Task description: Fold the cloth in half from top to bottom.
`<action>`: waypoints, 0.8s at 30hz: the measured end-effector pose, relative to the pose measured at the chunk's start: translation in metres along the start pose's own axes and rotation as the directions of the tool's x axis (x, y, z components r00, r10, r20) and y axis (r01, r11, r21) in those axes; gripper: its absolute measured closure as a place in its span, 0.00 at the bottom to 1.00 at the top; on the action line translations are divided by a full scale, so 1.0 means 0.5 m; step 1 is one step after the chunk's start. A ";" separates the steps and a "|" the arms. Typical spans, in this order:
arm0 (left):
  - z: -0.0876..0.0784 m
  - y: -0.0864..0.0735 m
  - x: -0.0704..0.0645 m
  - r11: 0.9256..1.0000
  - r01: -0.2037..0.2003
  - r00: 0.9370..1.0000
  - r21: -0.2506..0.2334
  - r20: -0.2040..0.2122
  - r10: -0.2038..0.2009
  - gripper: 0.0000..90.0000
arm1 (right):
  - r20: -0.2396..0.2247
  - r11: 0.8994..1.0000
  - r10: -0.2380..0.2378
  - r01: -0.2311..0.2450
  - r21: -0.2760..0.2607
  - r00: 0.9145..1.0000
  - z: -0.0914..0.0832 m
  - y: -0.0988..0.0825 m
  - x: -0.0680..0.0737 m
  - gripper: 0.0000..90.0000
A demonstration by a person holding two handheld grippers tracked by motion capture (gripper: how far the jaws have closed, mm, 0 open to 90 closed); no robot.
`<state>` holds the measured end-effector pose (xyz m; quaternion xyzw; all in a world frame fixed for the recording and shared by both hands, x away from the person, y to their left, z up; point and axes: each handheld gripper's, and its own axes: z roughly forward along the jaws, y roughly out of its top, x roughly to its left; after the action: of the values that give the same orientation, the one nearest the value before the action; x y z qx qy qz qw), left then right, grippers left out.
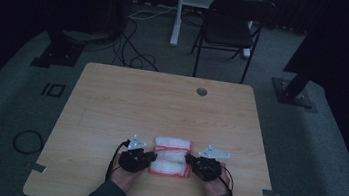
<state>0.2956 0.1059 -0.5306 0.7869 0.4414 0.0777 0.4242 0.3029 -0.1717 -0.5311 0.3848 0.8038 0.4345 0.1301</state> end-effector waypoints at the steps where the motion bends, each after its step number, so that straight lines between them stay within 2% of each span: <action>1: -0.001 0.000 0.001 1.000 0.004 1.000 -0.003 0.001 -0.004 0.87 | 0.001 1.000 0.000 0.000 0.000 1.000 0.000 0.000 0.001 0.95; 3: -0.010 0.007 0.002 1.000 0.008 1.000 -0.024 0.005 -0.007 0.81 | 0.008 1.000 -0.008 0.008 0.000 1.000 0.001 0.000 0.003 0.95; 7: -0.035 0.038 0.003 0.996 0.014 1.000 -0.092 0.007 -0.013 0.74 | 0.010 1.000 -0.010 0.010 -0.006 1.000 0.002 -0.002 0.006 0.95; 10: -0.039 0.078 0.008 0.992 0.009 1.000 -0.129 -0.008 -0.010 0.71 | 0.012 1.000 -0.013 0.013 -0.009 1.000 0.002 -0.002 0.006 0.95; 13: -0.018 0.111 0.013 0.994 0.004 1.000 -0.112 -0.009 -0.005 0.71 | 0.018 1.000 -0.020 0.021 -0.011 1.000 0.003 -0.001 0.007 0.95; 16: 0.019 0.127 0.006 0.998 -0.035 0.999 -0.048 -0.003 0.035 0.73 | 0.016 1.000 -0.020 0.020 -0.014 1.000 0.002 -0.001 0.008 0.95; 18: 0.035 0.120 0.001 0.999 -0.042 0.999 -0.015 -0.002 0.042 0.74 | 0.017 0.999 -0.024 0.025 -0.021 1.000 -0.001 0.000 0.007 0.90; 19: 0.038 0.114 0.000 0.999 -0.047 0.999 -0.003 -0.005 0.047 0.74 | 0.021 0.999 -0.022 0.022 -0.030 1.000 -0.004 0.000 0.006 0.83; 22: 0.037 0.093 -0.005 0.999 -0.040 0.999 -0.002 -0.003 0.040 0.74 | 0.039 0.997 -0.003 0.006 -0.075 0.999 -0.020 0.001 -0.002 0.75; 24: 0.030 0.073 -0.009 0.999 -0.040 0.999 -0.004 -0.001 0.040 0.74 | 0.066 0.993 0.019 -0.011 -0.117 0.998 -0.038 0.003 -0.014 0.70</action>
<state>0.3235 0.0843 -0.5122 0.7947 0.4255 0.0873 0.4240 0.2979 -0.1877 -0.5196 0.3969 0.7694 0.4685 0.1759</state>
